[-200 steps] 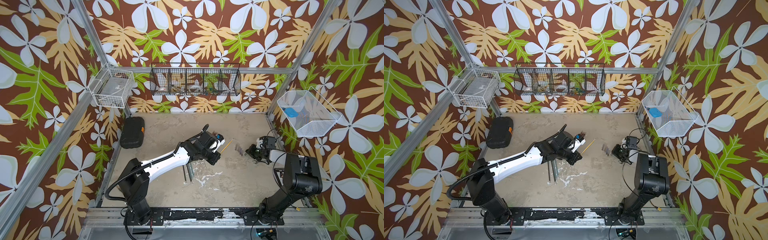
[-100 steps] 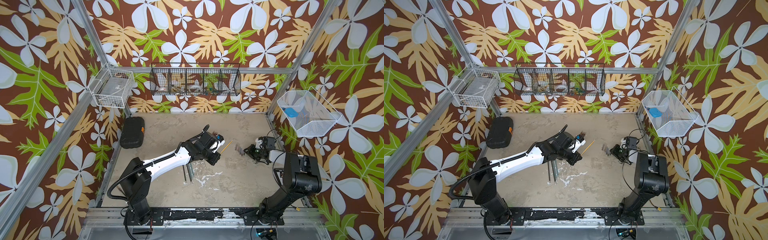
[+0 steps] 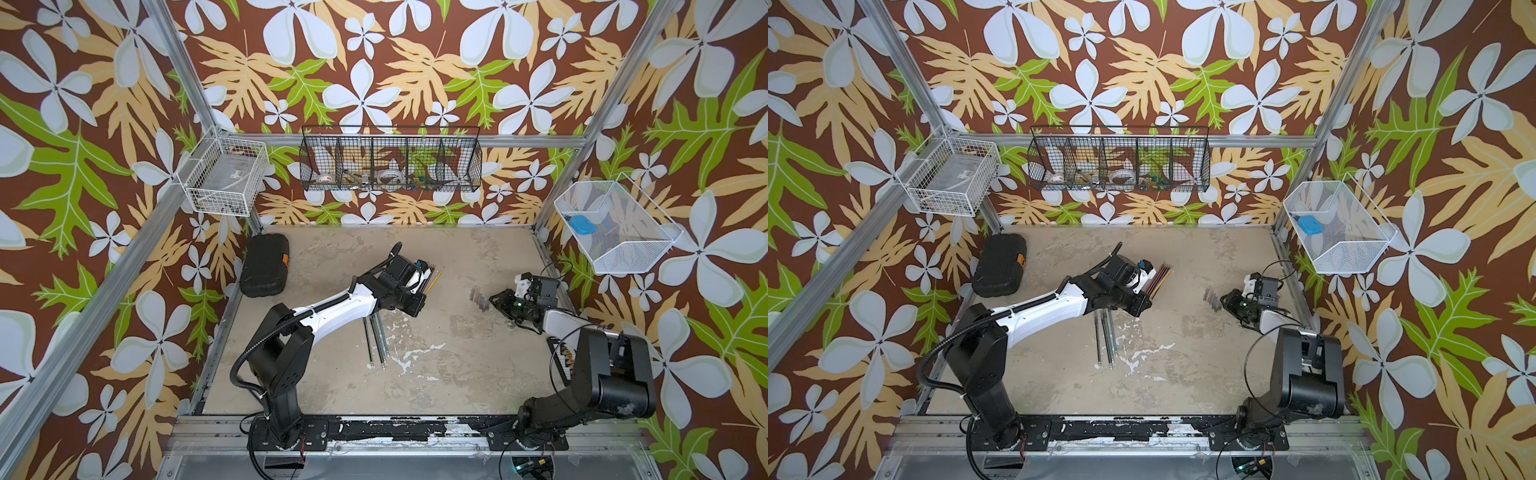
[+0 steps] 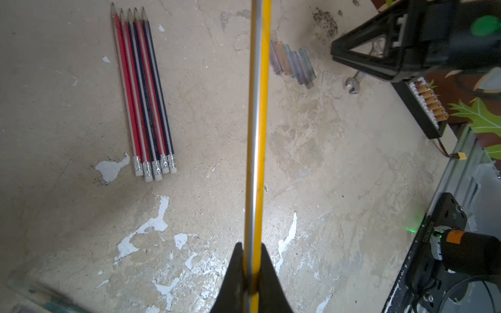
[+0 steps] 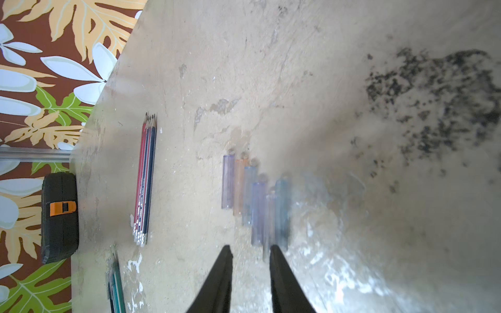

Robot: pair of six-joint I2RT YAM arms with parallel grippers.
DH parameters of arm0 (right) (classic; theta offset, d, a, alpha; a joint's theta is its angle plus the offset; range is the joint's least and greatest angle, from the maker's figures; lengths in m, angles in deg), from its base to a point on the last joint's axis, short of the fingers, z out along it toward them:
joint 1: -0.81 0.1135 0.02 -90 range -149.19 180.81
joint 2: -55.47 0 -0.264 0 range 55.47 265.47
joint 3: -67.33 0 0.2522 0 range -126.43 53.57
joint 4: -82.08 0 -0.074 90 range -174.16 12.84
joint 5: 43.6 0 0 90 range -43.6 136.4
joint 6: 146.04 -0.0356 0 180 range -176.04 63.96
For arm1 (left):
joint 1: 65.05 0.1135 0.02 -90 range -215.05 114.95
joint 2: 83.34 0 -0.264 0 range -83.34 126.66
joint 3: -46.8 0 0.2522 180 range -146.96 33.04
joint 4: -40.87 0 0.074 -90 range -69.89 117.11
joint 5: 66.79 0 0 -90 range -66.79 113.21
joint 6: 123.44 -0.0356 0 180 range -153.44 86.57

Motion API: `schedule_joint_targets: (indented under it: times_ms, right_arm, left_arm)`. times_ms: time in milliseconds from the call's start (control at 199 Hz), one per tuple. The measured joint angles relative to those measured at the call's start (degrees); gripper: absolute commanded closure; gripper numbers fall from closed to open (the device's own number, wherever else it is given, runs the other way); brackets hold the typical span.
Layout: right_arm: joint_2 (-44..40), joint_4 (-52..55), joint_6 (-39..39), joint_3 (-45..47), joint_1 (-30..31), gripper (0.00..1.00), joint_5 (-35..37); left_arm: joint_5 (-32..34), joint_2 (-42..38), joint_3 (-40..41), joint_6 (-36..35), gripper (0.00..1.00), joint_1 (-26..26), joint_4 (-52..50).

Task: Remove the protective cover of the pencils
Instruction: Place the pencil at the center of the board.

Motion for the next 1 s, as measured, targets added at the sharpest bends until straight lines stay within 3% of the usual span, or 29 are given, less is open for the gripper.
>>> schedule_joint_targets:
  times_ms: [236, 417, 783, 1004]
  right_arm:
    - [-19.3, 3.0, 1.1, 7.2, 0.0, 0.72, -0.4]
    - [-28.1, 7.3, 5.7, 8.6, 0.0, 0.72, 0.1]
    - [-29.7, 9.2, 7.3, 10.7, 0.0, 0.72, -1.6]
    - [-30.7, 9.3, 7.3, 11.7, 0.0, 0.72, -1.8]
  left_arm:
    - [5.9, 9.9, -10.9, 0.1, 1.0, 4.6, -4.0]
    - [13.2, 19.1, -21.7, -1.6, 1.0, 6.3, -9.1]
    - [15.5, 30.4, -32.8, -5.7, 1.0, 7.0, -15.7]
    - [15.0, 32.0, -35.8, -6.0, 0.83, 7.0, -17.0]
